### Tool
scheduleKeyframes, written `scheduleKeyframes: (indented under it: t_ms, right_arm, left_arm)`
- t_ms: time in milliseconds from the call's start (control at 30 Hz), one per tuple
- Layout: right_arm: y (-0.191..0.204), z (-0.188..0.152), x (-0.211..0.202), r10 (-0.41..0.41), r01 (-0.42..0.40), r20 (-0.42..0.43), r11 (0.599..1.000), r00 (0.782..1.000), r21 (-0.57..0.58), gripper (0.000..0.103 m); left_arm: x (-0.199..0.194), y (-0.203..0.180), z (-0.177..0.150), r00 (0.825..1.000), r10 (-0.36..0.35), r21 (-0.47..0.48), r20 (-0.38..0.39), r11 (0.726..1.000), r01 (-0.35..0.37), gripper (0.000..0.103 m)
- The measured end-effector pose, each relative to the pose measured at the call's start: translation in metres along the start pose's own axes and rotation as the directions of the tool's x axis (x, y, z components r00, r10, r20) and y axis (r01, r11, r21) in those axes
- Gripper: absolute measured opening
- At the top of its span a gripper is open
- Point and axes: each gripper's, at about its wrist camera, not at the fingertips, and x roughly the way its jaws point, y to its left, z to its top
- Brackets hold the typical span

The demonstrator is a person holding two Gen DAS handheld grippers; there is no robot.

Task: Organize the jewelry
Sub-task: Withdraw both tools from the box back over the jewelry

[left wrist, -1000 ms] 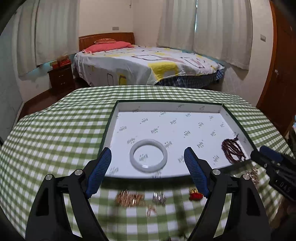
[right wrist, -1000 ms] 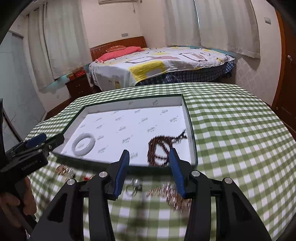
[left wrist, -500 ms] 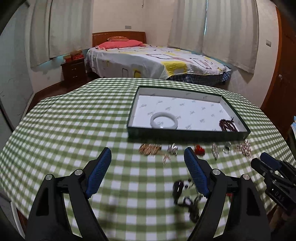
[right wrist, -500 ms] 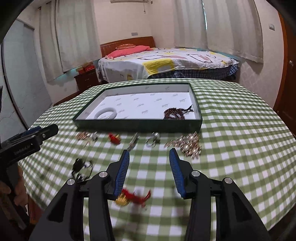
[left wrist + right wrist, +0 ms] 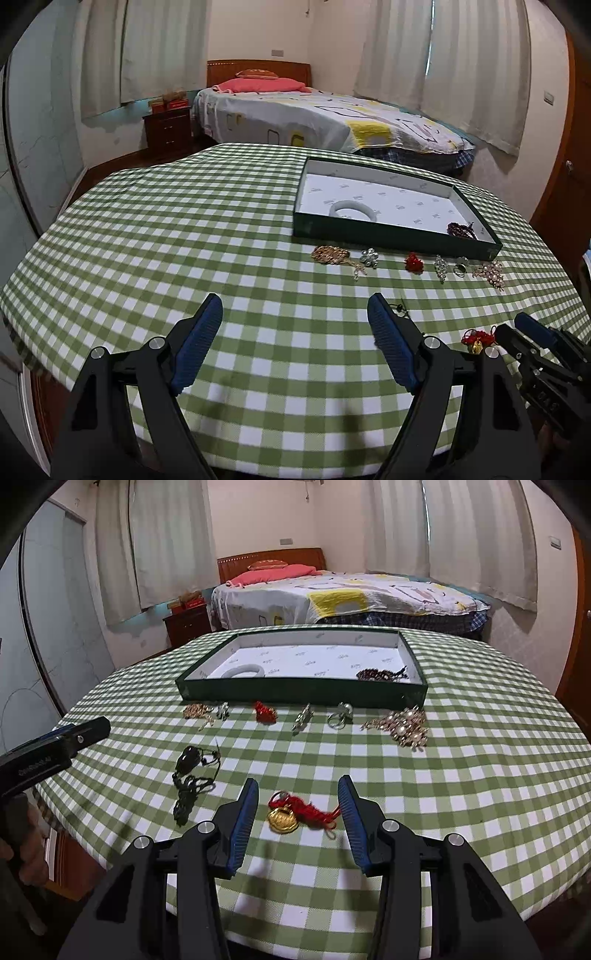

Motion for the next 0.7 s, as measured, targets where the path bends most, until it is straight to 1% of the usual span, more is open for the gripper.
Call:
scheduleKeyframes:
  t_ms: [167,400,433,533,700]
  right_arm:
    - [0.005,-0.005,0.009,-0.004,0.004,-0.024,1.000,1.000,-0.010,0.045]
    - [0.009,-0.007,0.020,-0.015,0.014,-0.054,1.000,0.998,-0.018,0.043]
    - [0.009,-0.007,0.022,-0.017,0.016,-0.059,1.000,0.998,-0.018,0.041]
    - [0.010,-0.008,0.027,-0.026,0.024,-0.078,0.999,0.997,-0.023,0.038]
    - [0.012,-0.008,0.028,-0.037,0.034,-0.079,0.999,0.996,-0.039,0.036]
  left_arm:
    - [0.001,0.008,-0.004,1.000,0.006,-0.022,-0.008,1.000,-0.006,0.079]
    - [0.005,0.010,-0.006,1.000,0.009,-0.027,-0.016,1.000,-0.009,0.079]
    - [0.006,0.010,-0.006,1.000,0.009,-0.028,-0.018,1.000,-0.010,0.079]
    - [0.007,0.012,-0.007,1.000,0.012,-0.032,-0.023,0.999,-0.013,0.079]
    - [0.008,0.011,-0.007,1.000,0.012,-0.030,-0.025,0.999,-0.013,0.079]
